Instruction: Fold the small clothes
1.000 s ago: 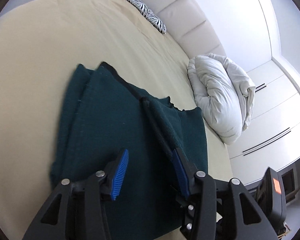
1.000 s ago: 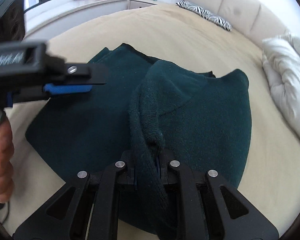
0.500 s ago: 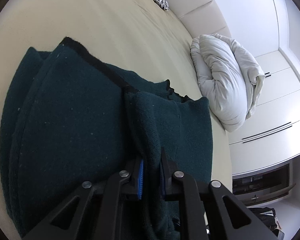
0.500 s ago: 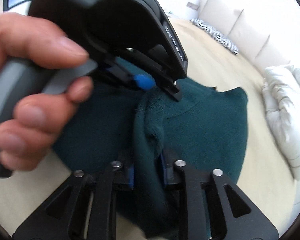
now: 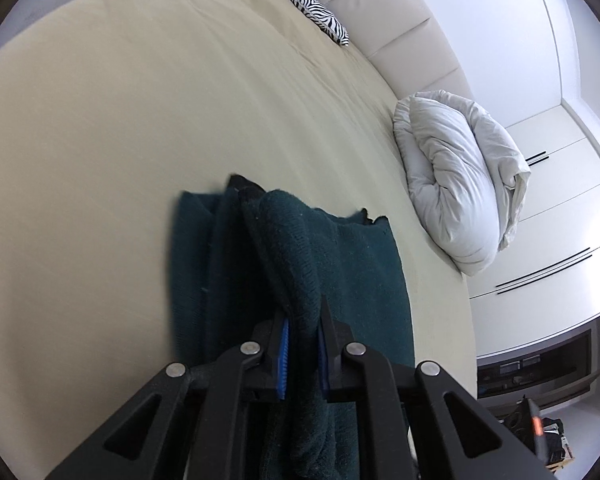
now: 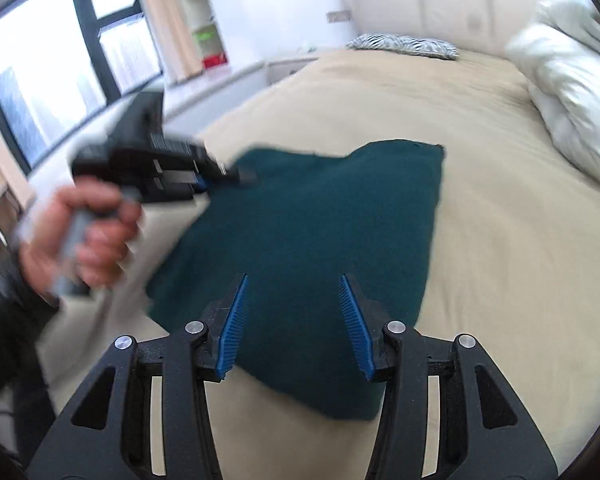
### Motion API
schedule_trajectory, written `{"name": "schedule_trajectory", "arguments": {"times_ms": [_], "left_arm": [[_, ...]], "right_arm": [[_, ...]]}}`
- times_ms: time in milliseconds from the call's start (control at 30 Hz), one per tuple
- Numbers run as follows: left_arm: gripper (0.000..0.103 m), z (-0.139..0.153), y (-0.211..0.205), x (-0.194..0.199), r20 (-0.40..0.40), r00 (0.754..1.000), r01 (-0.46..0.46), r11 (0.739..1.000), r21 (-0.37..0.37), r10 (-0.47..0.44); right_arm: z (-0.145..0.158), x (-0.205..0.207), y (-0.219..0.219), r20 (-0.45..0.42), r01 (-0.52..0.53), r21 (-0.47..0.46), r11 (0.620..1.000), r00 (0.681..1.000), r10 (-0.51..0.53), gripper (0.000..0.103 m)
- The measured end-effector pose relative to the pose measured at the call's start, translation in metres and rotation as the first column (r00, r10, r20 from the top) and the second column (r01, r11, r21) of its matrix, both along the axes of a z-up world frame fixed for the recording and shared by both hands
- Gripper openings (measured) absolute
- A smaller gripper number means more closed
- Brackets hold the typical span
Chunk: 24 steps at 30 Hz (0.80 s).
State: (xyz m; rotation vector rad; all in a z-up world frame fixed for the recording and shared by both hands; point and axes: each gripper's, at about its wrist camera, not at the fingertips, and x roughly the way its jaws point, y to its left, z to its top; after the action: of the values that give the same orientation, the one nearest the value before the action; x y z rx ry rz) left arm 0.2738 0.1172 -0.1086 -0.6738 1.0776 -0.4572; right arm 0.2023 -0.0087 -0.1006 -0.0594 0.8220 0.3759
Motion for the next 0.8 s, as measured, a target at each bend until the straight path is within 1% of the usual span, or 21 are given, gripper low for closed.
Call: {"name": "schedule_trajectory", "arguments": {"times_ms": [67,200,267,400,567,633,700,767,800], "left_arm": [[0.012,0.001,0.006,0.003,-0.001,1.000,0.002,1.000,0.021,-0.002],[0.012,-0.005,0.015,0.009,-0.016,1.000,0.003,0.999,0.048,-0.002],[0.012,-0.010,0.020,0.011,-0.021,1.000,-0.008,0.999,0.037,0.008],[0.012,-0.019,0.029,0.010,-0.030,0.999,-0.032,0.999,0.025,0.032],[0.013,-0.034,0.036,0.009,-0.051,0.996,-0.077,0.997,0.015,0.077],[0.014,-0.040,0.034,0.007,-0.056,0.994,-0.088,0.996,0.032,0.090],[0.016,-0.037,0.033,0.003,-0.039,0.994,-0.101,0.994,0.038,0.102],[0.017,-0.026,0.028,-0.002,-0.016,0.993,-0.113,0.990,0.079,0.115],[0.017,-0.016,0.026,-0.007,0.012,0.992,-0.129,0.985,0.117,0.129]], "right_arm": [[-0.018,0.012,0.019,-0.026,-0.030,-0.036,0.999,0.999,0.029,0.043],[-0.035,0.022,0.039,-0.042,-0.064,-0.034,0.997,0.997,0.063,0.043],[-0.036,0.021,0.050,-0.050,-0.084,-0.007,0.996,0.995,0.084,0.043],[-0.046,0.021,0.062,-0.065,-0.111,-0.006,0.994,0.992,0.110,0.043],[-0.053,0.015,0.066,-0.078,-0.097,0.036,0.995,0.992,0.100,0.043],[-0.056,0.016,0.068,-0.070,-0.096,0.027,0.995,0.993,0.098,0.043],[-0.060,0.017,0.066,-0.056,-0.096,0.027,0.995,0.994,0.098,0.044],[-0.058,0.014,0.058,-0.057,-0.091,0.057,0.994,0.994,0.094,0.044],[-0.054,0.012,0.055,-0.061,-0.088,0.069,0.994,0.994,0.092,0.044]]}}
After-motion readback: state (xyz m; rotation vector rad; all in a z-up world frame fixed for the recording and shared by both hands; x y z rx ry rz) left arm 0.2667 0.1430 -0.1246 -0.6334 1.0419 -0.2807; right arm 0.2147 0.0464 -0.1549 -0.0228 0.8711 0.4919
